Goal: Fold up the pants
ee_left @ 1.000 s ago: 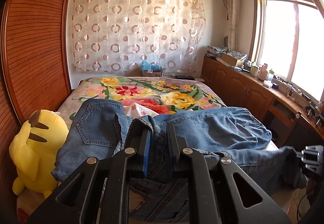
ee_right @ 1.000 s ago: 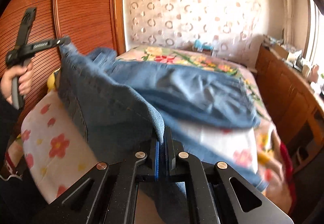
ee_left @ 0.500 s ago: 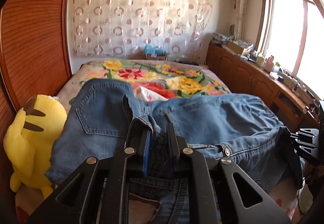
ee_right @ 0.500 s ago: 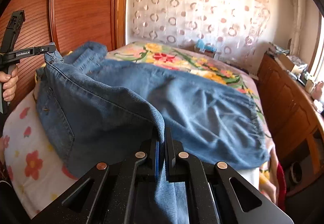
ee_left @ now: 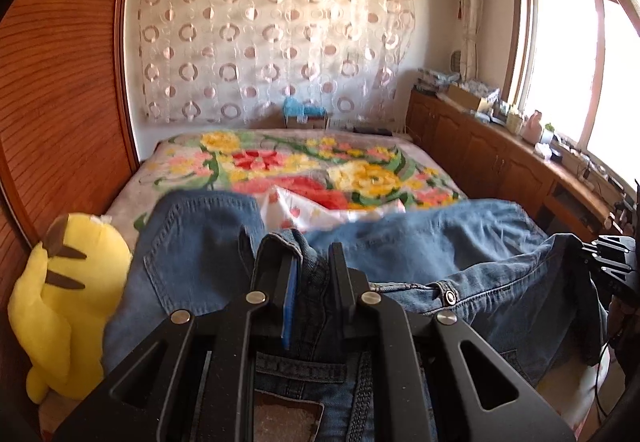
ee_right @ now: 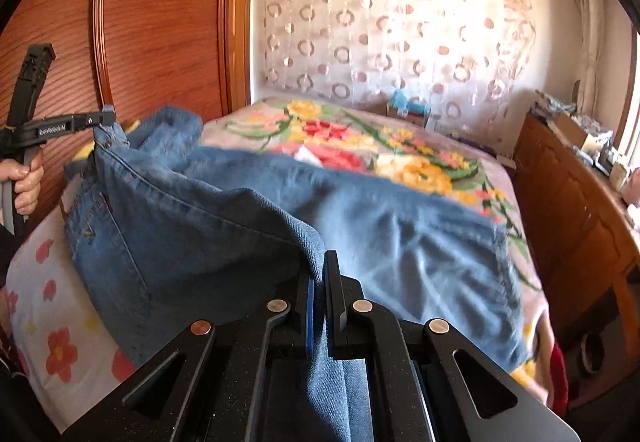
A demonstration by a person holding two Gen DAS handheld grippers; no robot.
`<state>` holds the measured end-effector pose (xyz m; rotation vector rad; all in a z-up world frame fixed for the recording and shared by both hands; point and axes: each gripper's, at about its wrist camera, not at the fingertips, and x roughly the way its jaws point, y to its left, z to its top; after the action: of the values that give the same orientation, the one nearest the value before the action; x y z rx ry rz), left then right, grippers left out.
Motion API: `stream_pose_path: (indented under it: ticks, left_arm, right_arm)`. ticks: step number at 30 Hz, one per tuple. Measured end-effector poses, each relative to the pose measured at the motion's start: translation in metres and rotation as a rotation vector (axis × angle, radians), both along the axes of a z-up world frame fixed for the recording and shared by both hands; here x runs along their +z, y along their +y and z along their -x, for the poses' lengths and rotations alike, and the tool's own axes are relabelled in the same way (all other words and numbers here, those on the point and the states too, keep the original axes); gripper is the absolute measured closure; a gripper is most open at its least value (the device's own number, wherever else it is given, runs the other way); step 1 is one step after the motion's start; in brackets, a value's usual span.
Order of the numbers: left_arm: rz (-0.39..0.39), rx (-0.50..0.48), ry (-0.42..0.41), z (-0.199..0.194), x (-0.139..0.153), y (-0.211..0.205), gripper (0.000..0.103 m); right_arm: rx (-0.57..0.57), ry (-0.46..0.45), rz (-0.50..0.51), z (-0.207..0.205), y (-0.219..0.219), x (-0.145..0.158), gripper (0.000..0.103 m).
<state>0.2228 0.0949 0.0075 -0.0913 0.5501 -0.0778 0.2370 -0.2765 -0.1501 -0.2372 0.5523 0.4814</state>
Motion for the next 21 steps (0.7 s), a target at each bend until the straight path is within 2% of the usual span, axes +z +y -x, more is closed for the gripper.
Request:
stream_pose_path:
  ticks: [5, 9, 13, 21]
  left_arm:
    - [0.007, 0.018, -0.045, -0.015, 0.018, 0.008, 0.087]
    - [0.018, 0.034, -0.049, -0.029, 0.02, 0.016, 0.087]
    - [0.022, 0.053, -0.033, -0.044, 0.011, 0.022, 0.087]
    - [0.012, 0.06, 0.01, -0.066, -0.008, 0.026, 0.087]
  right_arm:
    - [-0.007, -0.077, -0.006, -0.009, 0.005, 0.027, 0.099]
    - [-0.009, -0.132, 0.005, -0.022, 0.017, 0.041, 0.099]
    - [-0.018, -0.16, 0.023, -0.035, 0.031, 0.033, 0.099]
    - [-0.035, -0.142, 0.062, -0.074, 0.065, 0.005, 0.099]
